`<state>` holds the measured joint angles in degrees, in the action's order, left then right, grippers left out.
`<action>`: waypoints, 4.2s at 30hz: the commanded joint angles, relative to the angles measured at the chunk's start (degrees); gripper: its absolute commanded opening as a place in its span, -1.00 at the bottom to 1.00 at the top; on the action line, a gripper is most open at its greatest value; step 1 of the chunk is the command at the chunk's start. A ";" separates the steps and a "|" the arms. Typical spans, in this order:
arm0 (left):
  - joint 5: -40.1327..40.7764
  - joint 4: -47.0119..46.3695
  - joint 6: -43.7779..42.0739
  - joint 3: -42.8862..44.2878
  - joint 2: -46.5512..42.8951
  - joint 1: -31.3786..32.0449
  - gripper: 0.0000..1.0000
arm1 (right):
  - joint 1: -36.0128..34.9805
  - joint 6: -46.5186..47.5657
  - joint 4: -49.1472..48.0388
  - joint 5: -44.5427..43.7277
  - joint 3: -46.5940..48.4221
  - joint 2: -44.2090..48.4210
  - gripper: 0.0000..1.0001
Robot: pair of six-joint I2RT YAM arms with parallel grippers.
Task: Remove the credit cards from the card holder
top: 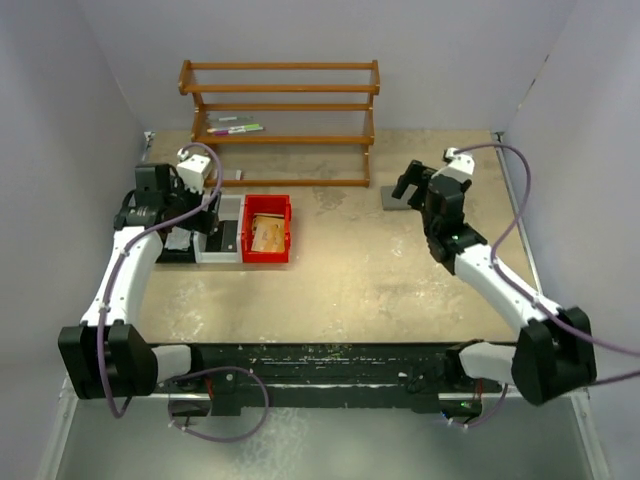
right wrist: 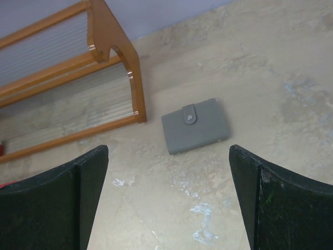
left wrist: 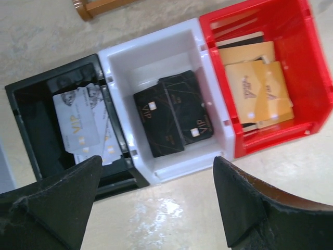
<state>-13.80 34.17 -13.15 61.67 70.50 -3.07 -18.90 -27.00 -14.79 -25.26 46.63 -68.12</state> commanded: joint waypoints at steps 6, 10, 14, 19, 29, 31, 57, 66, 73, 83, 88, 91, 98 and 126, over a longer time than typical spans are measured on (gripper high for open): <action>7.05 -9.91 -5.98 -1.19 6.96 -2.94 0.60 | 0.39 2.61 3.06 -1.83 18.90 -22.88 0.99; 3.76 -7.70 -6.68 -0.09 9.33 -4.81 0.54 | 1.81 3.39 6.08 -3.05 26.93 -33.11 0.99; 0.91 -6.10 -7.99 -0.19 9.25 -6.26 0.62 | 4.13 3.06 9.68 -1.57 34.40 -42.50 0.99; -0.59 -4.30 -8.77 -0.38 8.69 -6.93 0.70 | 6.90 0.17 12.94 1.79 38.83 -48.89 0.99; -1.11 -2.73 -9.09 -0.45 7.23 -7.19 0.99 | 7.56 2.70 18.95 5.41 45.25 -56.58 0.99; -0.86 -2.60 -9.11 -0.25 7.28 -7.40 0.99 | 7.58 2.91 19.94 7.19 45.41 -56.97 0.99; 0.29 -8.68 -7.82 0.14 15.74 -7.70 0.70 | -11.09 -13.02 11.38 9.04 3.99 -24.81 0.62; -1.25 -10.08 -4.55 4.03 23.07 -7.46 0.31 | -19.71 -13.41 11.42 8.85 4.23 -22.14 0.70; -1.00 -10.27 -1.24 3.12 23.33 -2.36 -0.17 | -20.60 -12.07 10.82 10.23 -1.52 -13.29 0.78; 3.40 -10.77 11.71 1.28 20.77 4.25 -0.27 | -27.58 -15.35 7.23 9.32 -7.07 -14.98 0.80; 4.88 -10.44 18.80 0.59 19.58 5.91 -0.33 | -27.65 -13.83 11.07 6.63 -5.13 -14.56 0.90; 7.25 -10.30 22.26 -0.91 17.84 6.06 -0.36 | -27.43 -13.14 15.54 3.06 -1.53 -15.26 0.93; 11.80 -9.96 26.87 -1.92 16.44 5.38 -0.38 | -27.47 -12.51 19.57 -1.61 5.95 -24.82 0.95; 5.41 -12.17 32.76 1.39 19.08 10.62 -0.46 | -50.92 -20.12 14.10 0.67 0.21 -29.31 0.85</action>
<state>-2.22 26.52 15.42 58.83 89.62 3.86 -67.66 -40.62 -4.99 -26.87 47.44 -94.78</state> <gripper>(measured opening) 0.327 0.925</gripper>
